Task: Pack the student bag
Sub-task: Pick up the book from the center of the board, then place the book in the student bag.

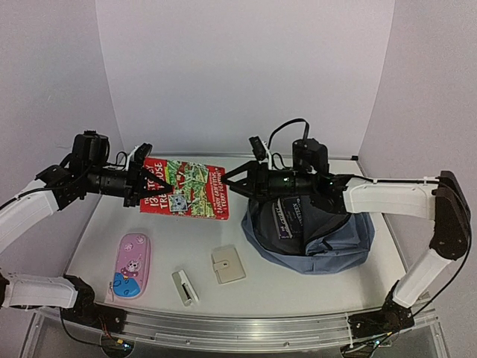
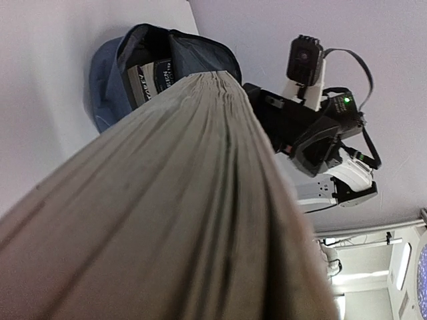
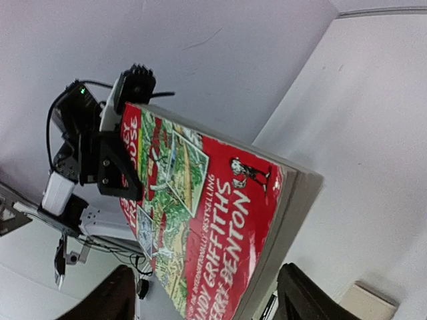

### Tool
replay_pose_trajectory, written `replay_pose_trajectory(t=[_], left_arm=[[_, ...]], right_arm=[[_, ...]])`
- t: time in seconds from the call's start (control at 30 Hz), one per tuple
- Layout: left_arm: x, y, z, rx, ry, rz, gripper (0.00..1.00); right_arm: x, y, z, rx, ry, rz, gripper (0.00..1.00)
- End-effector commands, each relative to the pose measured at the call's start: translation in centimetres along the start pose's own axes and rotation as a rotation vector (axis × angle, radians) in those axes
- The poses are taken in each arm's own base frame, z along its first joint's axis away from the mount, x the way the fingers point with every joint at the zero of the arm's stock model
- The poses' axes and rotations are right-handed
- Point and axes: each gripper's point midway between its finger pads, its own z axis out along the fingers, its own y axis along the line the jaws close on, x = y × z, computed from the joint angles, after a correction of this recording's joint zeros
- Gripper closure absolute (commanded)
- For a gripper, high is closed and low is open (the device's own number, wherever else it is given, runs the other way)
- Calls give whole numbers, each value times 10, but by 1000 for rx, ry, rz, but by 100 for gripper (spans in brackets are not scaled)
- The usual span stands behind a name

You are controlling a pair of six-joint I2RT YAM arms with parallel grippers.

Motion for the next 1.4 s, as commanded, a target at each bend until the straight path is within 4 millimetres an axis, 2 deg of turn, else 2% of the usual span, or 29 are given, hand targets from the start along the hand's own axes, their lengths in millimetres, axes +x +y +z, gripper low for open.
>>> replay_pose_trajectory(t=[0.0,0.1,0.23,0.37,0.47,0.63,0.73,0.97,1.1,1.2,1.37], left_arm=[[-16,1,-8,-30,-122,11,100],[-19,10,-7,-50,-152,-11,100],[-21,14,-3,-37,-163,-30,100],[-21,20,1,-30,-159,-49,100],[-20,21,3,-25,-150,-59,100],[-17,20,1,-25,-149,-63,100],[-15,21,-1,-31,-150,-65,100],[-12,27,2,-30,-150,-83,100],[-14,28,4,-28,-143,-87,100],[-17,26,5,-24,-145,-81,100],[-20,26,7,-19,-150,-79,100]], right_arm=[[-45,-11,-54,246,-152,-104,9],[-60,-42,-102,501,-206,-104,2],[-72,-86,-179,799,-270,-61,2],[-73,-133,-259,1023,-331,35,2],[-64,-159,-299,1117,-356,103,2],[-46,-196,-344,1243,-384,197,2],[-35,-209,-351,1250,-366,233,2],[-11,-222,-335,1179,-303,270,2],[-4,-224,-328,1137,-299,288,5],[-11,-214,-324,1096,-320,270,3],[-32,-174,-320,996,-365,164,2]])
